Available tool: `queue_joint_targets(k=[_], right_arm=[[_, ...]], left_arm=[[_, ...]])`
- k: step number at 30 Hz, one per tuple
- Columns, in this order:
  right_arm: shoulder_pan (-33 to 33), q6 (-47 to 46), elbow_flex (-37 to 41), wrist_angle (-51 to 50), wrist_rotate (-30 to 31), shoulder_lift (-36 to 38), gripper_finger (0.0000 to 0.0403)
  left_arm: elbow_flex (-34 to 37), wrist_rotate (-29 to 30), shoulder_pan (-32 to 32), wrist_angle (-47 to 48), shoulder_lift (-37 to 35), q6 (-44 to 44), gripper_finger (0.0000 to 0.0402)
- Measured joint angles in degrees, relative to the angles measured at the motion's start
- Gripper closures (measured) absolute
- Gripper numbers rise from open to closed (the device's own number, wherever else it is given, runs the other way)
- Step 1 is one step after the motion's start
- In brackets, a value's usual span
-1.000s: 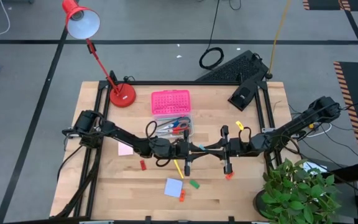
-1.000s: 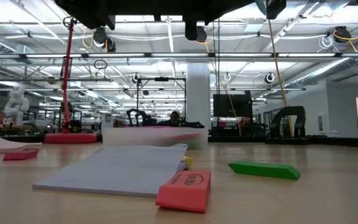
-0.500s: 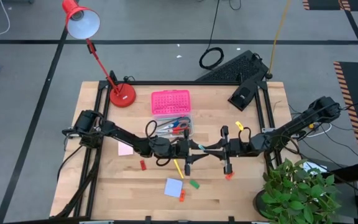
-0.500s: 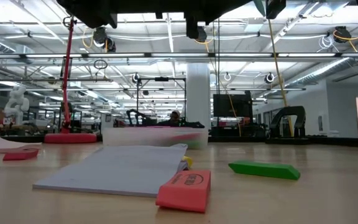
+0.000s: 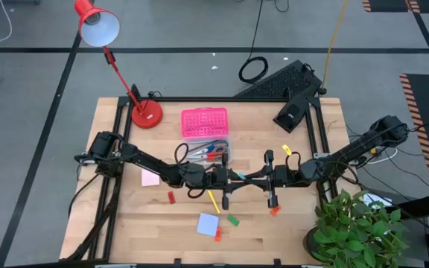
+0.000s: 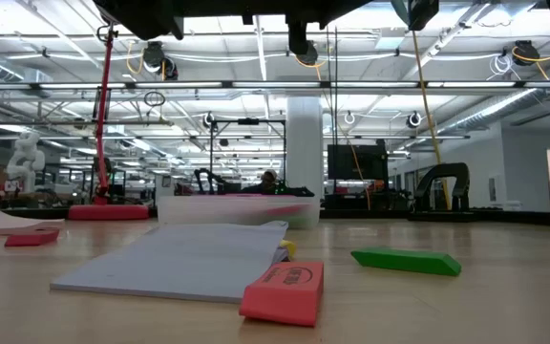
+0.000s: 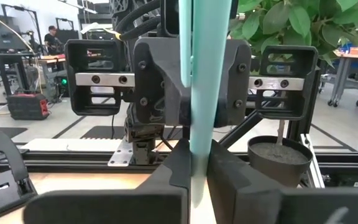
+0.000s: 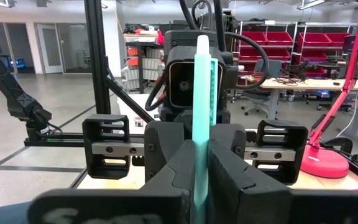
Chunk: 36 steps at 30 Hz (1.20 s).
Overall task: Pack school essentials
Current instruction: Put the light blue pen into the pink supply box
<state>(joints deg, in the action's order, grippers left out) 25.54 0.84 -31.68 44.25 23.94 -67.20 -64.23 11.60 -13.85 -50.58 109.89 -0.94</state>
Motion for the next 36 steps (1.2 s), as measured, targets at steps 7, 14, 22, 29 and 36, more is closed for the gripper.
queue_joint_targets(k=[7, 14, 22, 29, 36], right_arm=[[0.8, 0.1, 0.0, -0.2, 2.3, 0.0, 0.0338], [2.0, 1.5, 0.0, -1.7, 8.9, 0.2, 0.0228], [1.9, -1.8, 0.0, -8.1, 10.9, 0.6, 0.0173], [1.9, -3.4, 0.0, -10.9, 11.0, 0.6, 0.0181], [1.9, -4.7, 0.0, -12.2, 10.7, 0.6, 0.0187]], left_arm=[[0.0, 0.0, 0.0, 3.6, -1.6, 0.0, 0.0355], [-0.1, 1.9, 0.3, 21.5, -9.2, -1.2, 0.0377], [-0.1, 10.0, 3.0, 50.3, -19.3, -1.8, 0.0358], [0.0, 19.8, 8.9, 68.6, -20.5, -1.0, 0.0369], [0.8, 17.9, 14.9, 72.9, -16.8, 0.8, 0.0363]])
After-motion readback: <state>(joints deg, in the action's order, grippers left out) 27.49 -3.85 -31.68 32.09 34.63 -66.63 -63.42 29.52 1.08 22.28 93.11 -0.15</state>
